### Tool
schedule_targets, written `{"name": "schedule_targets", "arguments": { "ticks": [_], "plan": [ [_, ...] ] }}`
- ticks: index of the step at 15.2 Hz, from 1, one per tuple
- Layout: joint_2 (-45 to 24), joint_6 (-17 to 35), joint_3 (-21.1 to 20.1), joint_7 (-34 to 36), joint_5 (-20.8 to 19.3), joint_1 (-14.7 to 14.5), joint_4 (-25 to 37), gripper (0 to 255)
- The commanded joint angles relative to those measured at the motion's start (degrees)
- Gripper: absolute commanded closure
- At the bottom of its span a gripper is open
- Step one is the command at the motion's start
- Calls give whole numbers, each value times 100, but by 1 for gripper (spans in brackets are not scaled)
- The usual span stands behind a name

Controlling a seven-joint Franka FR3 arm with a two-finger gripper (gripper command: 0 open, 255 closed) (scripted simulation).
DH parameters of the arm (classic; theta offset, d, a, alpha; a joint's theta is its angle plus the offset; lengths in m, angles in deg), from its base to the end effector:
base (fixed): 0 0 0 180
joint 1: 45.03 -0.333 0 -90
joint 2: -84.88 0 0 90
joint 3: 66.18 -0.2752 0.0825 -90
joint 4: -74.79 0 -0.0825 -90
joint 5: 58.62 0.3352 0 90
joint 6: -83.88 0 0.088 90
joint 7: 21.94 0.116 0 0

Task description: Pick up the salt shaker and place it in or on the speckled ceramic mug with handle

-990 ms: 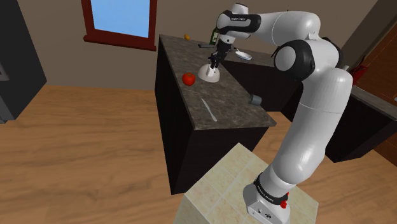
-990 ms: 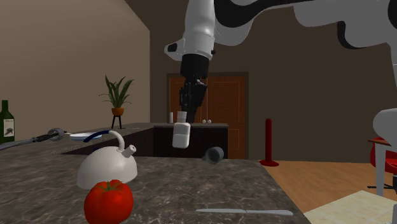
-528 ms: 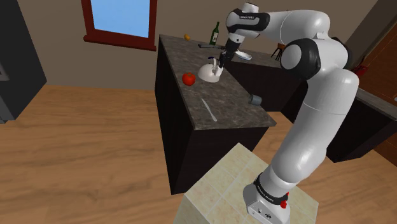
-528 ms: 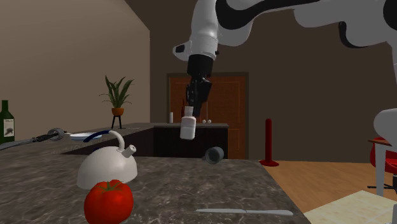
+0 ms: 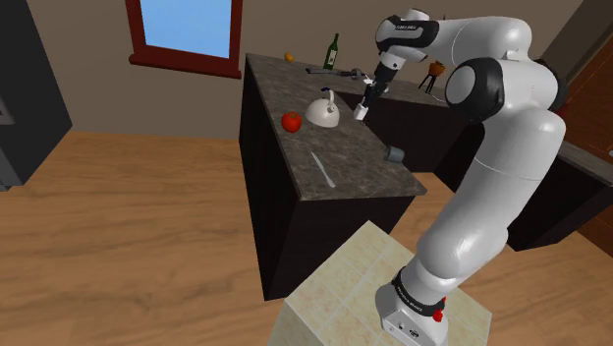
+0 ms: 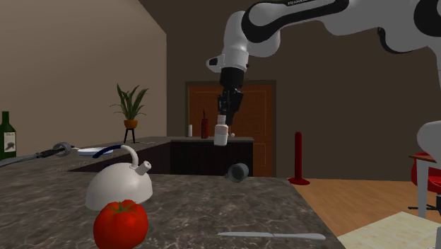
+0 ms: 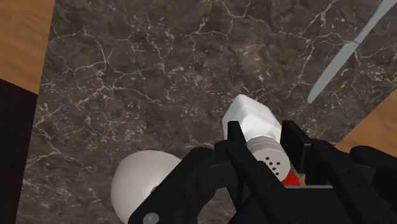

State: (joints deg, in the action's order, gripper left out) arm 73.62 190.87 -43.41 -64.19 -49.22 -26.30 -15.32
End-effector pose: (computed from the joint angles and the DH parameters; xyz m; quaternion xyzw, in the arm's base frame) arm 0.4518 -0.3586 0.5030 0.9975 -0.0074 0.0704 0.0066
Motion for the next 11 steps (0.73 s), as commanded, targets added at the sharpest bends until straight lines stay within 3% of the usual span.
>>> {"name": "schedule_targets", "arguments": {
  "ticks": [1,11],
  "plan": [
    [35,-61,102,-279,36,168,-3,255],
    [-257,-487,565,-1601,375,1065,507,255]
  ]
}}
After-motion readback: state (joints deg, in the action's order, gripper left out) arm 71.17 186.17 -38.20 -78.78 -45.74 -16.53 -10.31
